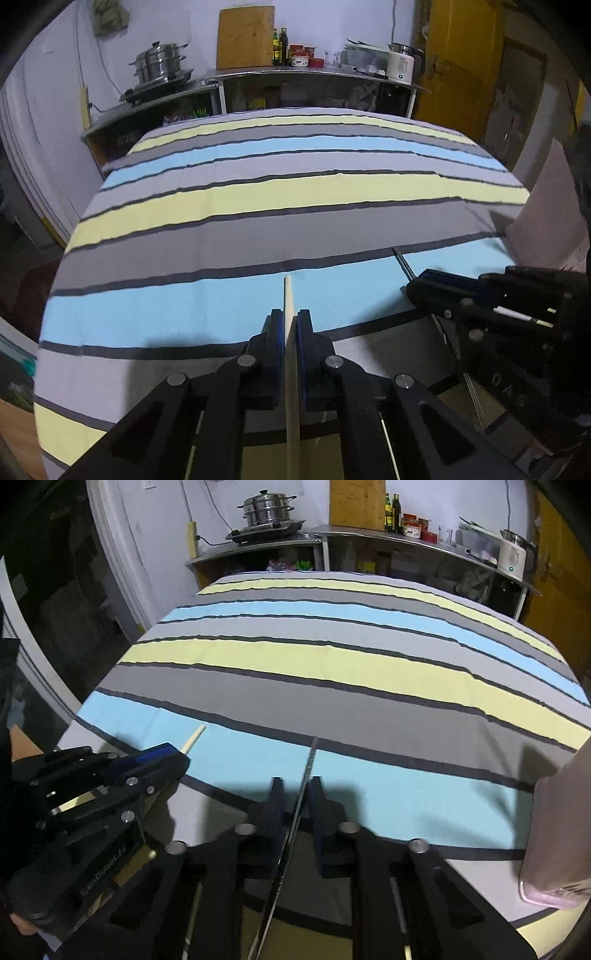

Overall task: Organize utensils
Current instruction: 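Lift the wooden chopstick upright with the left tool while the right tool lifts its stick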

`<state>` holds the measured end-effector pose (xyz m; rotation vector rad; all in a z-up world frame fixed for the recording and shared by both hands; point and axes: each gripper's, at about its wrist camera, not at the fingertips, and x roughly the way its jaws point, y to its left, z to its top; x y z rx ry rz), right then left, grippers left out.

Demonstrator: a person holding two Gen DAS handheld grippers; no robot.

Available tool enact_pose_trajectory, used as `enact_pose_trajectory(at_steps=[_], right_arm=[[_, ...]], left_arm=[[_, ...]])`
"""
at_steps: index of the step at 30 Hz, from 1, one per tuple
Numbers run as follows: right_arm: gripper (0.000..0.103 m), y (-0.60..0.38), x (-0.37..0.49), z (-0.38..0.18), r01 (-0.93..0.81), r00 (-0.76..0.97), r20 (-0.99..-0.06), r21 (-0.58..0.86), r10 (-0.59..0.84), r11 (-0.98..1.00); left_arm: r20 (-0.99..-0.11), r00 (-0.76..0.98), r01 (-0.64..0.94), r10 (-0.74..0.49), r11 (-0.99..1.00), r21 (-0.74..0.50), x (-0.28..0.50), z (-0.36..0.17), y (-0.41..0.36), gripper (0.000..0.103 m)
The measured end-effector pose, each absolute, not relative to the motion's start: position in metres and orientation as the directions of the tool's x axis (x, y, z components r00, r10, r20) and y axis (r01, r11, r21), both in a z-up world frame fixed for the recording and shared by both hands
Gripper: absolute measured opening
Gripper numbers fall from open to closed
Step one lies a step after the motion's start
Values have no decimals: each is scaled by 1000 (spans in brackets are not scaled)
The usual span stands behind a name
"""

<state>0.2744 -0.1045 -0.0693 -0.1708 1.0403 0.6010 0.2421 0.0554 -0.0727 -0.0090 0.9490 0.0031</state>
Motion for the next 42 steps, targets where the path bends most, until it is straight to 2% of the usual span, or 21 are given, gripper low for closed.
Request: enact_pose_trajectory(at_steps=[8, 16, 31, 42], right_arm=[[5, -118, 267, -54, -536, 350, -831, 200, 432, 820], [5, -134, 248, -12, -543, 404, -779, 217, 480, 811], [5, -169, 219, 51, -533, 496, -694, 231, 522, 814], [5, -195, 205, 75, -516, 550, -650, 230, 524, 826]], left_arm=[[-814, 580, -41, -28, 997, -64, 240, -64, 65, 6], [-762, 644, -29, -68, 993, -113, 220, -19, 68, 6], [-680, 722, 45, -130, 989, -141, 186, 55, 43, 6], [-650, 740, 91, -170, 984, -155, 177, 80, 23, 6]])
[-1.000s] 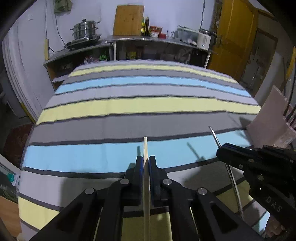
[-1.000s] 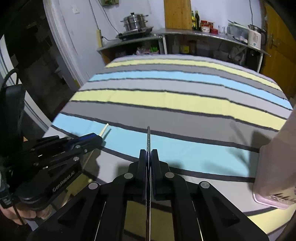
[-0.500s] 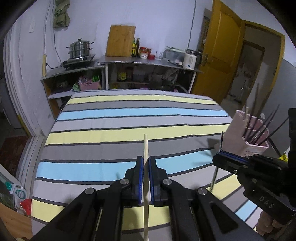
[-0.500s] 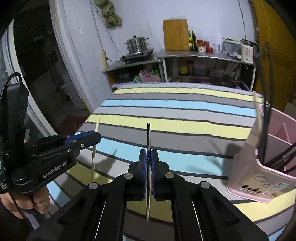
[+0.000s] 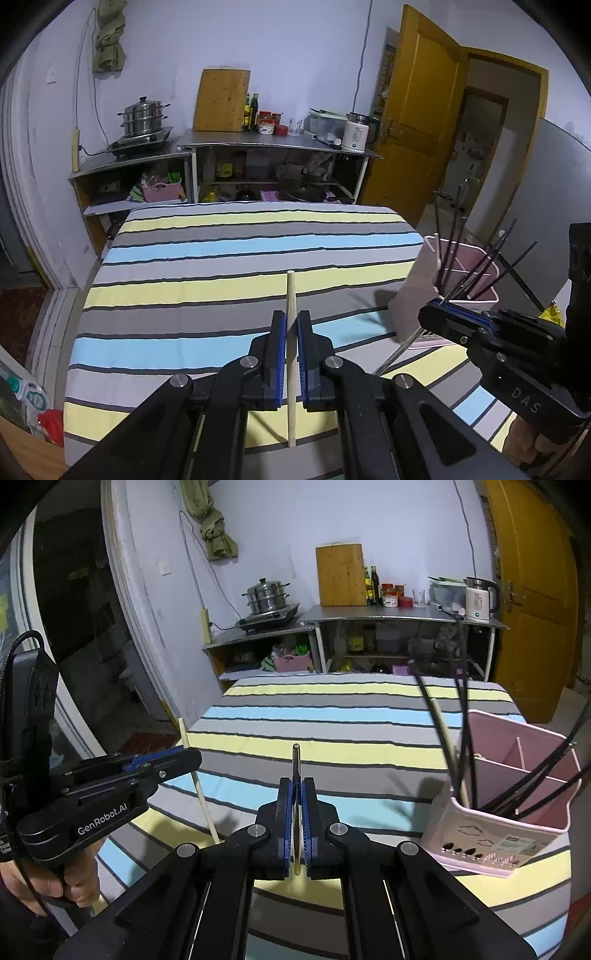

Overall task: Organize utensils
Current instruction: 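Lift the wooden chopstick upright with the left tool while the right tool lifts its stick, then carry both held sticks over the pink holder and lower them in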

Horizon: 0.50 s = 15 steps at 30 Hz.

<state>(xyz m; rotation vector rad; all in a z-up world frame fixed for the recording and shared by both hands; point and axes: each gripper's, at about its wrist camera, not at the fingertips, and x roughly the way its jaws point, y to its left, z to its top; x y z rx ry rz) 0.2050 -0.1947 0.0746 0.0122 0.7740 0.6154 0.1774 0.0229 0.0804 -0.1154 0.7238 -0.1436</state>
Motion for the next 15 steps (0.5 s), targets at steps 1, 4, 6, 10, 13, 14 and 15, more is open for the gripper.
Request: enact_pose_trajectory(at_steps=[1, 4, 6, 10, 13, 14, 15], right_arm=[[5, -197, 204, 77, -514, 554, -647, 230, 524, 827], [5, -205, 202, 81, -508, 565, -639, 231, 523, 830], [5, -211, 200, 85, -501, 574, -631, 233, 522, 833], [5, -221, 195, 92, -489, 591, -620, 234, 516, 841], [5, -231, 192, 96, -478, 605, -611, 234, 511, 847], [5, -235, 191, 97, -474, 611, -608, 233, 508, 849], [5, -240, 190, 99, -468, 616, -605, 233, 504, 852]], left_arm=[[-649, 740, 95, -175, 983, -157, 177, 81, 21, 6], [-642, 743, 111, -189, 981, -160, 174, 86, 15, 6], [-637, 745, 124, -200, 979, -162, 173, 90, 9, 6], [-632, 741, 152, -225, 974, -169, 171, 95, -4, 6], [-632, 732, 179, -253, 967, -180, 171, 98, -18, 6], [-632, 729, 188, -261, 965, -182, 171, 99, -23, 6], [-632, 726, 200, -272, 962, -185, 172, 100, -29, 6]])
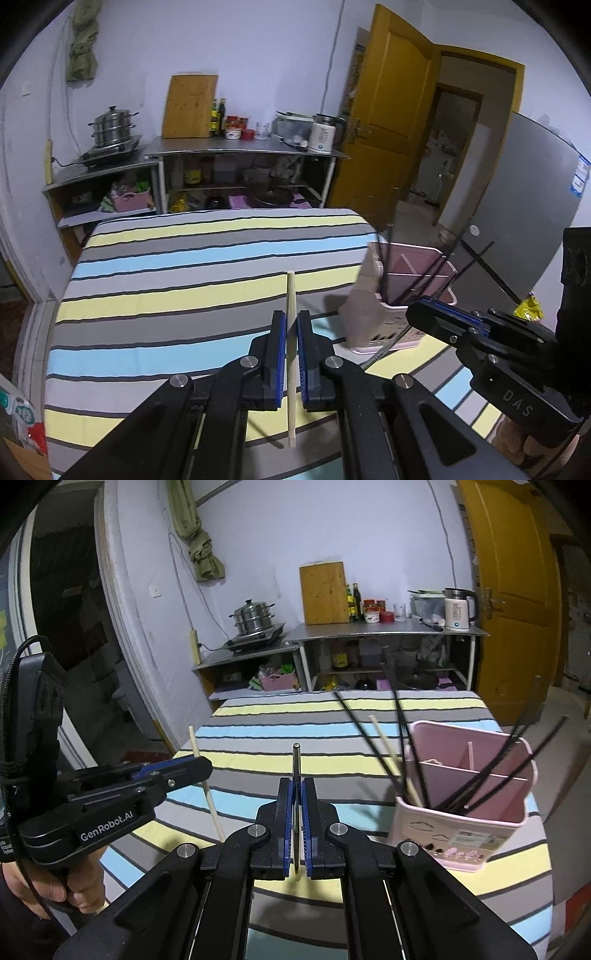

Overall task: Organize utensils
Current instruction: 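Carry both held sticks over the pink holder and lower them in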

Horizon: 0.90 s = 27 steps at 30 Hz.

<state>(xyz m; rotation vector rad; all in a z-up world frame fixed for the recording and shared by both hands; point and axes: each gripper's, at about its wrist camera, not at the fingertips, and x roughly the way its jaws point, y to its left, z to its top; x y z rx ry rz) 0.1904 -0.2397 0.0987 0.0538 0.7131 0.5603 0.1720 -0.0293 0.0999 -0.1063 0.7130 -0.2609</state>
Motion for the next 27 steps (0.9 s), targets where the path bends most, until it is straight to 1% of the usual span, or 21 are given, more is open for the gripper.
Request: enact_pose_trajectory(at_steps=[6, 15, 21, 27], right_arm=[[5, -271, 190, 106, -417, 652, -589, 247, 477, 875], [5, -327, 206, 131, -316, 736, -540, 261, 409, 912], [5, -348, 219, 147, -278, 778, -503, 261, 376, 925], [5, -358, 233, 149, -251, 796, -491, 261, 353, 932]], left_arm=[[-620, 712, 271, -331, 943, -193, 182, 111, -64, 6], [-568, 716, 354, -406, 912, -206, 211, 144, -111, 6], [-526, 731, 377, -434, 900, -219, 233, 165, -129, 6], [-494, 748, 379, -443, 897, -229, 256, 174, -138, 6]])
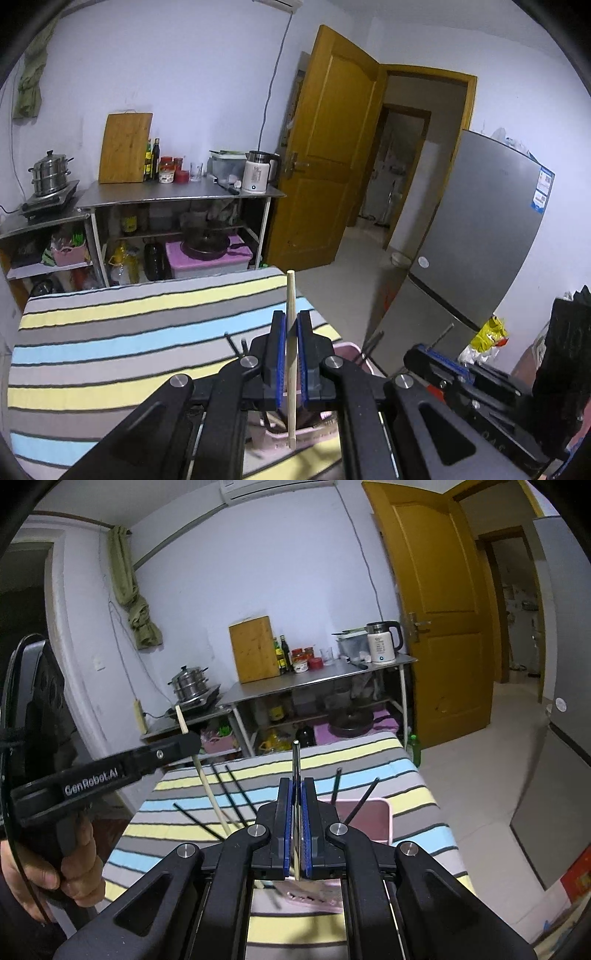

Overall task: Organize utensils
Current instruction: 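Carry both held sticks over the pink holder and lower them in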

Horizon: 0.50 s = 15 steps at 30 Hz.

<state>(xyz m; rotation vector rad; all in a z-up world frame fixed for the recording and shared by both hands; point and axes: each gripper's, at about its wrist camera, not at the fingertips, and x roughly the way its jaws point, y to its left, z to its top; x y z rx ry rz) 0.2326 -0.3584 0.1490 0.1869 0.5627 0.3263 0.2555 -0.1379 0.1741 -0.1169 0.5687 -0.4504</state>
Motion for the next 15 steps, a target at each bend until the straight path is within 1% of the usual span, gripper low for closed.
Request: enact_pose_trajectory(at_steps=[8, 15], right_arm=[[5, -353, 243, 142, -237, 807, -487, 249, 333, 939], [5, -341, 247, 117, -240, 782, -536, 214, 319, 947]], left_arm=[[-489, 757, 371, -434, 901, -226, 275, 157, -142, 6], [-530, 734, 378, -424, 904, -199, 278, 127, -150, 6]])
